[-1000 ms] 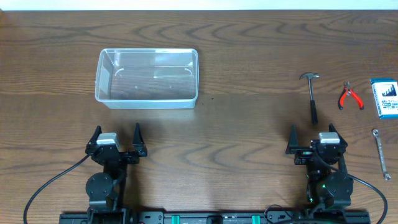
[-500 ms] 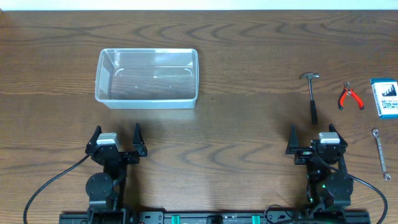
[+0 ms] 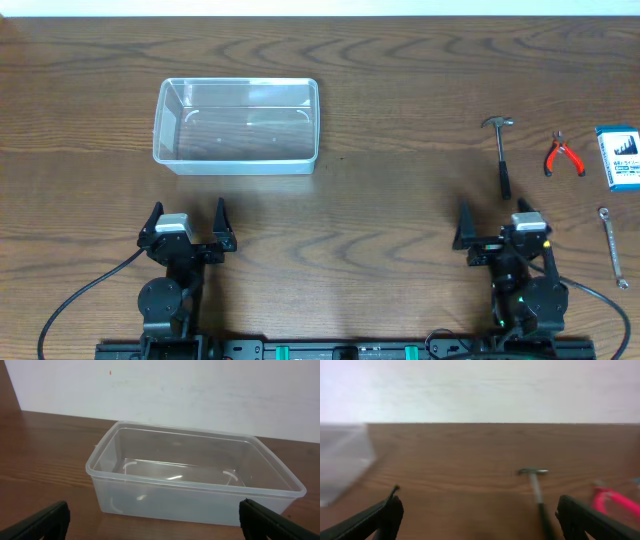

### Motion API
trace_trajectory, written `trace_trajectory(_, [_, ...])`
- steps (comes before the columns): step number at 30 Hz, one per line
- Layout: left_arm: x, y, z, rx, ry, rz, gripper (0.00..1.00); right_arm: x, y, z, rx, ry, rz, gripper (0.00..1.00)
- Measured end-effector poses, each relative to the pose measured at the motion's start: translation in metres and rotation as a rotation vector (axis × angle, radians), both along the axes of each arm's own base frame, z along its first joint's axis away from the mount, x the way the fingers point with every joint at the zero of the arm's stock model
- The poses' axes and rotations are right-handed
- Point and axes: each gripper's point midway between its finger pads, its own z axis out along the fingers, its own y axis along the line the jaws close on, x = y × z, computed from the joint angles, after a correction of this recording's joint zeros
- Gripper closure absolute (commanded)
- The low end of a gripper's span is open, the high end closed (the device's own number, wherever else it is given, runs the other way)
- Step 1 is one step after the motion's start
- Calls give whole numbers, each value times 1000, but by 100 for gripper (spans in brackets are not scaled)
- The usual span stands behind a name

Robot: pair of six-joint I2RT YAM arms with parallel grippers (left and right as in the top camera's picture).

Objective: Pack container
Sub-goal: 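Swing the right gripper up and left toward the clear container's right side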

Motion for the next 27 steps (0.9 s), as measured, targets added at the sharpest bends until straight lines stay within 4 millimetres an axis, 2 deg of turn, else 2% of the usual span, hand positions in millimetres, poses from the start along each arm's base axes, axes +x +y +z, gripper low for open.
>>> trace_trajectory(7, [0, 0, 0, 0, 0, 0, 2, -4, 26, 3, 356, 48, 119, 1])
trace_trajectory(11, [0, 0, 0, 0, 0, 0, 2, -7, 35, 4, 476, 79, 159, 1])
trace_trajectory(17, [0, 0, 0, 0, 0, 0, 2, -8, 40, 5, 567, 101, 186, 1])
trace_trajectory(27, [0, 0, 0, 0, 0, 0, 2, -16, 58, 4, 597, 155, 288, 1])
